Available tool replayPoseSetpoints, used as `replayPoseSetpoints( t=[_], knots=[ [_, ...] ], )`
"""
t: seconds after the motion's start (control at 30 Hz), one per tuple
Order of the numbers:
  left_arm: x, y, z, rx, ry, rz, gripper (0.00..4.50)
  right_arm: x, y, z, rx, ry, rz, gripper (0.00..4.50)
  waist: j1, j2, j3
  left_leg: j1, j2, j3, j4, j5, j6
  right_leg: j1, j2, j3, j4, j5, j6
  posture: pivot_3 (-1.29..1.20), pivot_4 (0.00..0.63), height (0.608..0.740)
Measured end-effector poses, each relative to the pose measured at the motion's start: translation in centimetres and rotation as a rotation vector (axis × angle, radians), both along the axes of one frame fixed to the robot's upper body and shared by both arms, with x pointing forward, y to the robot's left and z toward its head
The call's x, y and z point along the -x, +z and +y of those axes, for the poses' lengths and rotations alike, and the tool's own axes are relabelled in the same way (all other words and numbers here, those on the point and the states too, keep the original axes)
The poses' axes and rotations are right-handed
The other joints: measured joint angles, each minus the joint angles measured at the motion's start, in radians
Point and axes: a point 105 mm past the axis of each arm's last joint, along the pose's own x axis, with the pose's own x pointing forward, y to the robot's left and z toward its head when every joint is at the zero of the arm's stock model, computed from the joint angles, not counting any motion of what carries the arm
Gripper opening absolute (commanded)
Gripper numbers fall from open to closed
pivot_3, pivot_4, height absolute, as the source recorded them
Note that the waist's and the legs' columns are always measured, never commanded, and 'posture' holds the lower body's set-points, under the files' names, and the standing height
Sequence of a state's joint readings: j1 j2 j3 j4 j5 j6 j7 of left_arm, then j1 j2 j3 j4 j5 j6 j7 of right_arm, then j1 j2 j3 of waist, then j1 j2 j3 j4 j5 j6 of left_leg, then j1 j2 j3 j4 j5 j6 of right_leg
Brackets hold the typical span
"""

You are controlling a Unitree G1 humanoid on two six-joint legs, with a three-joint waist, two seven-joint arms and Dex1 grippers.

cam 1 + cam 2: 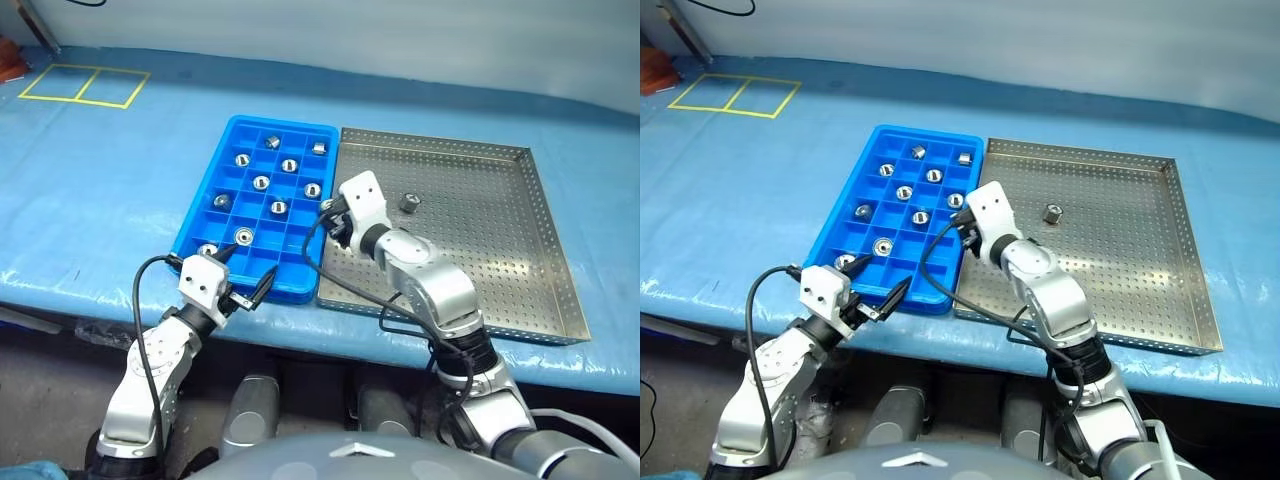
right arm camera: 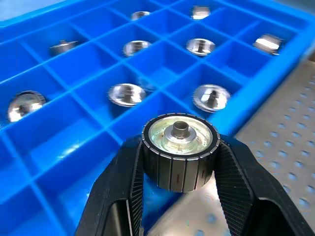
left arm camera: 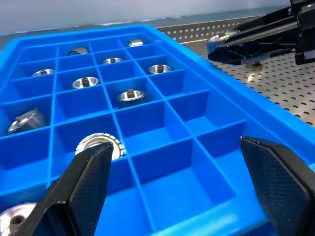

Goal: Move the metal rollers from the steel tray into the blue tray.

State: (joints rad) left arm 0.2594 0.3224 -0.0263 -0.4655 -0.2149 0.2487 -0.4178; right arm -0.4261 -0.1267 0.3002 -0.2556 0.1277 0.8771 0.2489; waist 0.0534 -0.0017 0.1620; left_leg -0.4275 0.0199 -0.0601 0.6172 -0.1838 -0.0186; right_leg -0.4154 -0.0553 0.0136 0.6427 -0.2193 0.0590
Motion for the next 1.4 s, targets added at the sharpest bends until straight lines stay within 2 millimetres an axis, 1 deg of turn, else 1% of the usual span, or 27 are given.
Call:
replayPoseSetpoints(
  t=[0.1,0.2,0.33,0.57,0.6,0.63,0.8,0.87,0.97,1.07,1.17,1.27,1.4],
  knots=[
    [0.1,0.0,0.0,0.003,0.004,0.001,4.5,0.6,0.2,1.8,0.004,0.072,-0.002,1.7,0.007,0.0,0.0,0.0,0.0,0.0,0.0,0.0,0.0,0.0,0.0,0.0,0.0,0.0,0.0,0.29,0.15,0.74],
    [0.3,-0.1,0.0,0.005,0.005,0.003,4.5,0.8,0.0,2.5,0.013,0.104,0.006,1.7,0.015,0.0,0.0,0.0,0.0,0.0,-0.001,0.0,0.0,0.0,0.0,0.0,0.0,0.0,0.0,0.29,0.15,0.74],
    [0.4,0.0,0.0,0.006,0.006,0.001,4.5,0.8,-1.2,2.5,0.044,0.104,0.042,1.7,0.022,0.0,0.0,-0.001,0.0,0.0,-0.001,0.0,-0.001,-0.001,0.0,0.0,0.0,0.0,0.0,0.29,0.15,0.74],
    [0.4,0.0,-0.2,0.009,0.001,-0.003,4.5,0.7,-1.4,1.8,0.078,0.084,0.048,1.7,0.033,0.0,0.0,-0.001,0.0,0.0,-0.001,0.0,-0.001,-0.001,0.0,0.0,-0.001,0.0,0.0,0.28,0.15,0.74],
    [0.4,0.0,-0.2,0.009,0.0,-0.004,4.5,0.7,-1.4,1.8,0.08,0.083,0.051,2.45,0.033,-0.001,0.0,-0.001,0.0,0.0,-0.001,0.0,-0.001,-0.001,0.0,0.0,-0.001,0.0,0.0,0.28,0.15,0.74],
    [0.4,0.1,-0.2,0.009,-0.001,-0.005,4.5,0.8,-1.3,1.8,0.08,0.086,0.054,2.7,0.035,-0.001,0.0,-0.001,0.0,0.0,-0.001,0.0,-0.001,-0.001,0.0,-0.001,-0.001,0.0,0.0,0.28,0.15,0.74],
    [0.0,0.5,-0.3,0.008,-0.007,-0.021,4.5,1.4,-1.0,1.6,0.079,0.089,0.051,4.35,0.04,-0.001,0.0,-0.001,0.0,0.0,0.0,-0.001,-0.001,-0.001,-0.001,-0.001,-0.001,0.0,0.0,0.27,0.15,0.74],
    [0.0,0.5,-0.3,0.007,-0.007,-0.023,4.5,1.3,-0.8,1.3,0.076,0.066,0.04,4.43,0.04,-0.001,0.0,-0.001,0.0,0.0,0.0,-0.001,-0.001,-0.001,-0.001,-0.001,-0.001,0.0,0.0,0.26,0.15,0.74],
    [-0.2,0.7,-0.3,0.006,-0.009,-0.032,4.5,0.6,-0.4,-0.3,0.045,-0.017,0.008,4.43,0.039,-0.001,0.0,-0.002,0.0,0.0,0.0,-0.001,-0.001,-0.001,-0.001,-0.001,-0.001,0.0,0.0,0.24,0.15,0.74],
    [-0.7,1.0,-0.3,-0.014,0.005,-0.041,4.5,-0.8,1.4,-2.3,-0.019,-0.139,-0.075,4.43,0.034,-0.001,0.0,-0.002,0.0,0.001,0.0,-0.001,-0.001,-0.002,0.0,-0.001,-0.001,0.0,0.0,0.23,0.15,0.74],
    [-1.8,1.7,-0.2,-0.034,0.035,-0.079,4.5,-2.2,2.7,-5.0,-0.063,-0.293,-0.144,4.43,0.031,-0.001,0.0,-0.001,0.0,0.001,0.0,-0.001,-0.001,-0.001,0.0,-0.001,-0.001,0.0,0.0,0.2,0.15,0.74],
    [-2.5,1.7,-0.6,-0.03,0.036,-0.08,4.5,-3.4,2.5,-7.8,-0.109,-0.451,-0.161,4.43,0.029,-0.001,0.0,-0.001,0.0,0.001,0.0,-0.001,-0.001,-0.001,0.0,-0.001,-0.001,0.0,0.0,0.18,0.15,0.74],
    [-2.8,1.8,-2.1,-0.012,-0.012,-0.081,4.5,-4.4,0.9,-11.1,-0.152,-0.638,-0.129,4.43,0.016,-0.001,0.0,-0.002,0.0,0.001,0.0,-0.001,-0.001,-0.001,0.0,0.0,-0.001,0.0,0.0,0.17,0.15,0.74]
  ],
)
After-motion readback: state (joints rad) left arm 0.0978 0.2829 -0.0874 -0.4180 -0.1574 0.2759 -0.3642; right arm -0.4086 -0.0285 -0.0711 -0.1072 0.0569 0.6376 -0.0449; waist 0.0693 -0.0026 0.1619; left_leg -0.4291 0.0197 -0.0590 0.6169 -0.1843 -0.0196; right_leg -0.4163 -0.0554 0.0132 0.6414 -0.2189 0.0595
